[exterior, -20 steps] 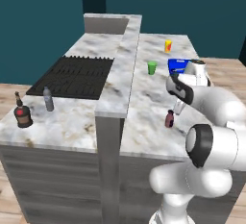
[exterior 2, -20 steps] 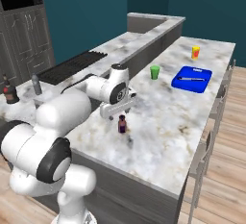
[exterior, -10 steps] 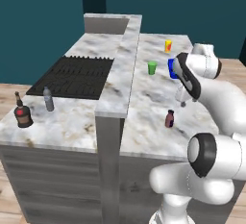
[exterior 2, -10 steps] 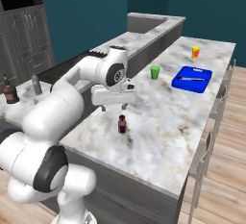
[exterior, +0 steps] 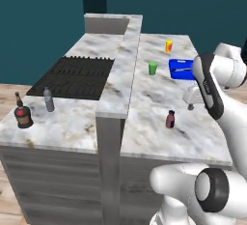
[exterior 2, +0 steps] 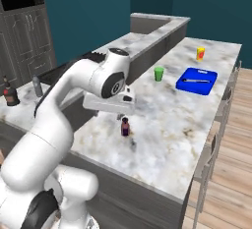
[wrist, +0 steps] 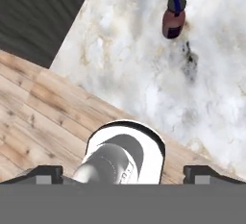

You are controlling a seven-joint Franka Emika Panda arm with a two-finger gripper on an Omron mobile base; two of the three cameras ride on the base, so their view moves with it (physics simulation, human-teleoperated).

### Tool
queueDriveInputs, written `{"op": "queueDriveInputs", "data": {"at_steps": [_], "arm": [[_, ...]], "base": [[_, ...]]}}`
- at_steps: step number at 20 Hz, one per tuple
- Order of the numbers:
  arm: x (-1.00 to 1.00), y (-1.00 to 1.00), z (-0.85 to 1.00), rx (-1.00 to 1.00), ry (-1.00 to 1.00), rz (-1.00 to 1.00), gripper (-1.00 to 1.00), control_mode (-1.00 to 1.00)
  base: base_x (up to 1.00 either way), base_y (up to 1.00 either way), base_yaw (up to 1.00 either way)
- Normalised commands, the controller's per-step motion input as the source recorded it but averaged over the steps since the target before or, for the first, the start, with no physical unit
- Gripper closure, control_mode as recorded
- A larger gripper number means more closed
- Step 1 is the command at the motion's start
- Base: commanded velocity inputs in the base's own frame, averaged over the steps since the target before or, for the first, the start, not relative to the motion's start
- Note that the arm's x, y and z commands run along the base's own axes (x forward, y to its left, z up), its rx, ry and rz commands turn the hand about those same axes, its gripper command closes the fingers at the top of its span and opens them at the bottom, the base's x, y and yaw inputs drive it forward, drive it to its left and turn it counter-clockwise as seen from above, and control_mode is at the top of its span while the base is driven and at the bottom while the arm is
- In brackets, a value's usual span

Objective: Place the drinks on the dining counter in a tight cluster.

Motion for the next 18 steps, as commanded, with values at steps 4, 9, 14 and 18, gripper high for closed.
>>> {"op": "queueDriveInputs", "data": {"at_steps": [4, 9, 14, 18], "arm": [[-0.67, 0.15, 0.38, -0.01, -0.18, 0.0, -1.0, -1.0], [-0.39, 0.06, 0.3, -0.05, -0.06, -0.01, -1.0, -1.0], [-0.12, 0.16, 0.19, -0.08, 0.0, -0.01, -1.0, -1.0], [0.0, 0.13, 0.21, -0.09, 0.02, 0.0, -1.0, -1.0]], "base": [[0.0, 0.0, 0.0], [0.0, 0.0, 0.0], [0.0, 0.0, 0.0], [0.0, 0.0, 0.0]]}}
